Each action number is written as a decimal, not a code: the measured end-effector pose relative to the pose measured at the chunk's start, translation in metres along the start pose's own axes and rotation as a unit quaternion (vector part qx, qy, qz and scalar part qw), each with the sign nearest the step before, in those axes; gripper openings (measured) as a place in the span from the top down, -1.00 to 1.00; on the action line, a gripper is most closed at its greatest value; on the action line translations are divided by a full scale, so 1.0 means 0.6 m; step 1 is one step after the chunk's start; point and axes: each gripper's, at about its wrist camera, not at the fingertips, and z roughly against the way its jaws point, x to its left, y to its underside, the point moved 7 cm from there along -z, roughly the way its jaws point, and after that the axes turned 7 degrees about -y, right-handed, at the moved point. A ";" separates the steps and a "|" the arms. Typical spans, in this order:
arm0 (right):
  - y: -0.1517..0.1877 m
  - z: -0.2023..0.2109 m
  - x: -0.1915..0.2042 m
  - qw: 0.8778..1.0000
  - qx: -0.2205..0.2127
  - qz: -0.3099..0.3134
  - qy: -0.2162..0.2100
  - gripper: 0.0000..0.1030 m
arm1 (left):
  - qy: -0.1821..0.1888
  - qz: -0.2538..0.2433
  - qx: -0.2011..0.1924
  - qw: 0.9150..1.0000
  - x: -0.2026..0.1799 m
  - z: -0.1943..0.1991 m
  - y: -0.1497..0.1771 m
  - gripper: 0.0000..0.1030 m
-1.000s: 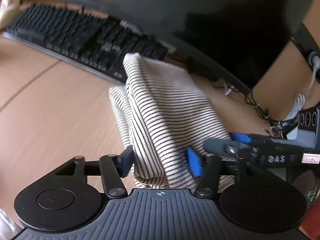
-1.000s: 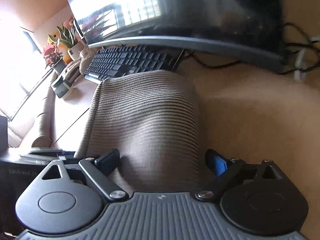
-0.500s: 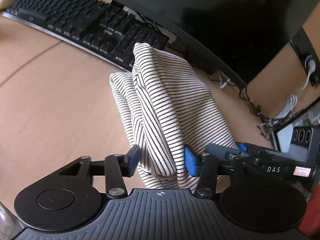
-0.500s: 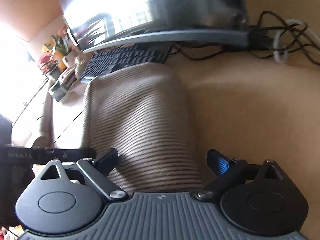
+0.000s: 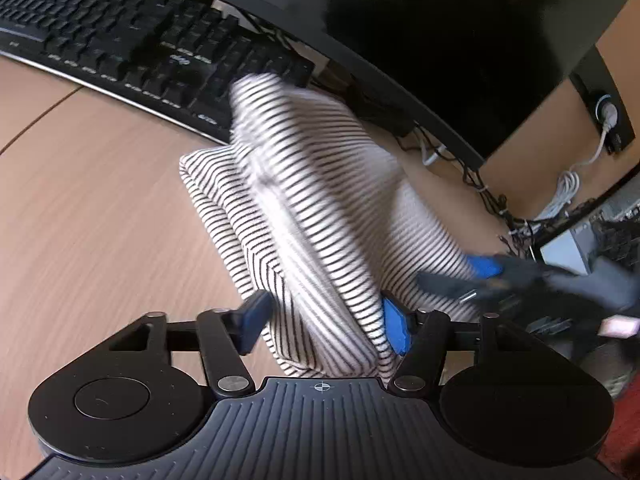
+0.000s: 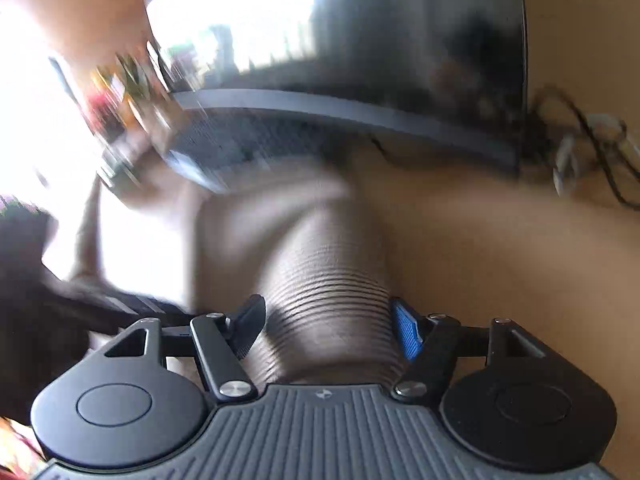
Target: Fold clothes
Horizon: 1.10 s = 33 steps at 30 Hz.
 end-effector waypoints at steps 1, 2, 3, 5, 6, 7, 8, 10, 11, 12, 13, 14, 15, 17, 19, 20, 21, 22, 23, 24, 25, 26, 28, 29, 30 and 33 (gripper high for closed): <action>0.004 -0.006 -0.003 1.000 0.006 0.006 0.012 -0.40 | -0.006 -0.007 -0.001 1.000 -0.004 0.003 -0.001 -0.27; 0.009 -0.012 -0.006 1.000 0.012 0.013 0.023 -0.40 | -0.012 -0.014 -0.004 1.000 -0.007 0.008 -0.003 -0.25; 0.013 -0.018 -0.010 0.999 0.018 0.019 0.035 -0.41 | -0.016 -0.017 -0.010 1.000 -0.010 0.019 -0.007 -0.21; 0.017 -0.021 -0.007 0.998 0.019 0.038 0.054 -0.46 | -0.022 -0.023 -0.028 0.999 -0.015 0.043 -0.019 -0.13; 0.019 -0.020 -0.002 0.997 0.018 0.051 0.063 -0.48 | -0.024 -0.026 -0.040 0.999 -0.018 0.056 -0.027 -0.13; 0.019 -0.020 0.002 0.996 0.018 0.058 0.068 -0.49 | -0.026 -0.030 -0.059 0.997 -0.022 0.074 -0.038 -0.13; 0.020 -0.020 0.006 0.995 0.019 0.065 0.074 -0.49 | -0.022 -0.031 -0.075 0.996 -0.026 0.088 -0.050 -0.13; 0.021 -0.020 0.014 0.993 0.019 0.078 0.085 -0.52 | -0.011 -0.032 -0.102 0.994 -0.033 0.109 -0.077 -0.13; 0.021 -0.020 0.020 0.992 0.019 0.081 0.090 -0.53 | -0.006 -0.036 -0.108 0.993 -0.037 0.110 -0.089 -0.13; 0.022 -0.019 0.025 0.992 0.020 0.084 0.095 -0.53 | -0.003 -0.039 -0.110 0.993 -0.039 0.103 -0.100 -0.13; 0.022 -0.018 0.030 0.991 0.020 0.089 0.102 -0.54 | -0.001 -0.043 -0.111 0.993 -0.040 0.095 -0.111 -0.13; 0.020 -0.016 0.034 0.989 0.019 0.096 0.109 -0.55 | -0.001 -0.045 -0.104 0.994 -0.036 0.081 -0.116 -0.11; 0.018 -0.011 0.039 0.987 0.016 0.105 0.118 -0.55 | -0.001 -0.046 -0.095 0.994 -0.031 0.065 -0.121 -0.08; 0.017 0.007 0.053 0.983 0.001 0.127 0.135 -0.55 | -0.005 -0.049 -0.078 0.996 -0.016 0.037 -0.126 -0.02; 0.023 -0.004 0.077 0.983 0.008 0.136 0.124 -0.54 | -0.016 -0.052 -0.061 0.997 0.004 0.009 -0.126 0.07; 0.026 -0.009 0.089 0.983 0.011 0.140 0.118 -0.54 | -0.015 -0.050 -0.058 0.997 0.012 0.003 -0.127 0.16; 0.029 -0.014 0.101 0.983 0.014 0.145 0.112 -0.54 | -0.012 -0.047 -0.056 0.997 0.020 -0.002 -0.128 0.25; 0.033 -0.019 0.113 0.983 0.018 0.149 0.106 -0.44 | -0.010 -0.044 -0.053 0.998 0.027 -0.007 -0.129 0.25; 0.036 -0.025 0.125 0.983 0.021 0.154 0.100 -0.38 | -0.007 -0.041 -0.050 0.998 0.035 -0.012 -0.131 0.25; 0.040 -0.031 0.137 0.983 0.024 0.156 0.094 -0.38 | -0.005 -0.038 -0.048 0.998 0.043 -0.017 -0.132 0.24; 0.046 -0.040 0.150 0.984 0.027 0.155 0.088 -0.38 | -0.002 -0.041 -0.048 0.998 0.046 -0.020 -0.134 0.24; 0.053 -0.048 0.163 0.984 0.035 0.157 0.081 -0.38 | -0.002 -0.044 -0.048 0.998 0.048 -0.024 -0.137 0.24; 0.065 -0.060 0.183 0.978 0.046 0.184 0.084 -0.44 | 0.000 -0.048 -0.050 0.998 0.048 -0.031 -0.144 0.24; 0.070 -0.065 0.192 0.974 0.050 0.203 0.090 -0.45 | 0.001 -0.049 -0.050 0.998 0.048 -0.035 -0.147 0.24; 0.075 -0.070 0.200 0.969 0.054 0.222 0.096 -0.45 | 0.002 -0.050 -0.051 0.997 0.049 -0.034 -0.149 0.24; 0.062 -0.042 0.198 0.977 0.049 0.195 0.071 -0.43 | 0.005 -0.051 -0.054 0.997 0.049 -0.026 -0.150 0.29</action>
